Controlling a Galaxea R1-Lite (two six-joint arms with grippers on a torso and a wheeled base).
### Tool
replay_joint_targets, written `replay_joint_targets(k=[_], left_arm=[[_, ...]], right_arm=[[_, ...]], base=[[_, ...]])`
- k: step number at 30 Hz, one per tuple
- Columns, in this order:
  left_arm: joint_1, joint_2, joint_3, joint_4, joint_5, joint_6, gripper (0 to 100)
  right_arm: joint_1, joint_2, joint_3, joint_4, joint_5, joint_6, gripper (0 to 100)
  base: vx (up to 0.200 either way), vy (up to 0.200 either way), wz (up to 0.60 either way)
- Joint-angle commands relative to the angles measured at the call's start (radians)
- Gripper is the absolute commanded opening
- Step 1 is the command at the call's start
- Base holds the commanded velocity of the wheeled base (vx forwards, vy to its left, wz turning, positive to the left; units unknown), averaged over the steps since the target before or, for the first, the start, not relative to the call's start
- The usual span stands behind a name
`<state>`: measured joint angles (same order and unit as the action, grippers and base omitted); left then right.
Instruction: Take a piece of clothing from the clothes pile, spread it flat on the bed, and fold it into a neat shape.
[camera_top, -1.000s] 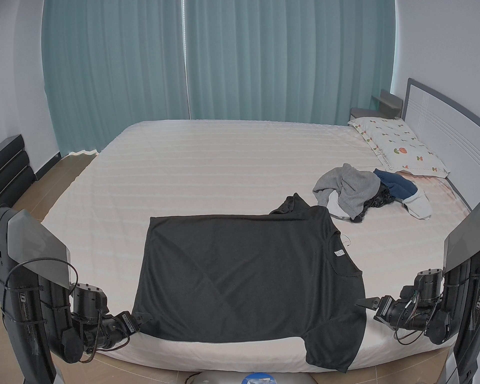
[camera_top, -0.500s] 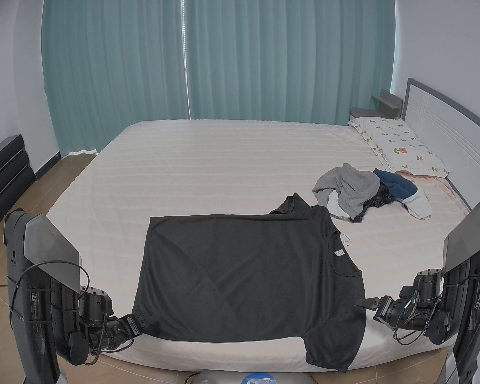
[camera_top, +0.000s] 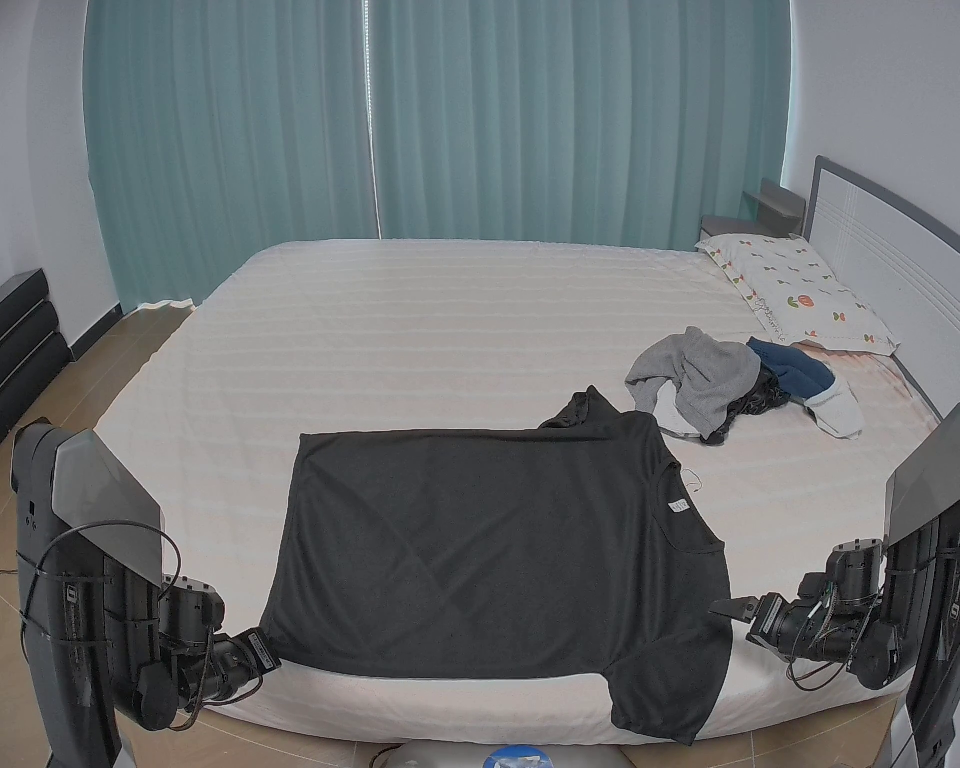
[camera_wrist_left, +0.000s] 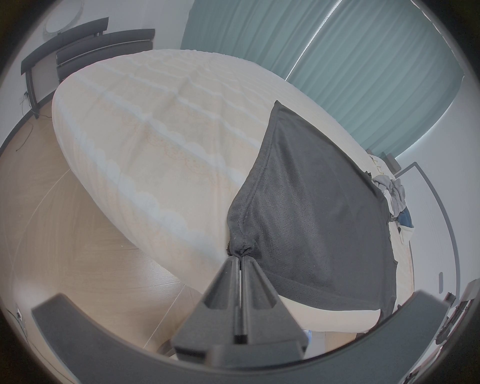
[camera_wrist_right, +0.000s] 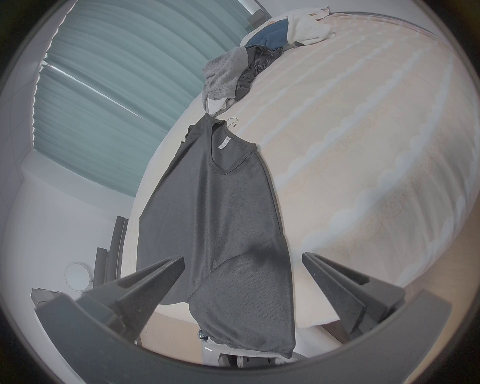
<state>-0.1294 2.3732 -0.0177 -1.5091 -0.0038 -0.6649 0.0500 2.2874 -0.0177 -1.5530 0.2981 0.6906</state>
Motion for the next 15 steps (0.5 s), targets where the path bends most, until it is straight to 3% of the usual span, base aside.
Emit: replay_joint_targets(k=[1,15], left_arm=[[0.001,0.000,0.016,0.000,0.001,-0.001,0],[0.011,-0.061,0.016,0.000,-0.016,-0.055,0]], right_arm=[[0.001,0.006,0.018,-0.015,-0.002,-0.005,100],[0.005,0.061,-0.031,-0.015,-0.008,-0.028,100]], base=[[0.000,0.000,0.00],[0.000,0.000,0.00]])
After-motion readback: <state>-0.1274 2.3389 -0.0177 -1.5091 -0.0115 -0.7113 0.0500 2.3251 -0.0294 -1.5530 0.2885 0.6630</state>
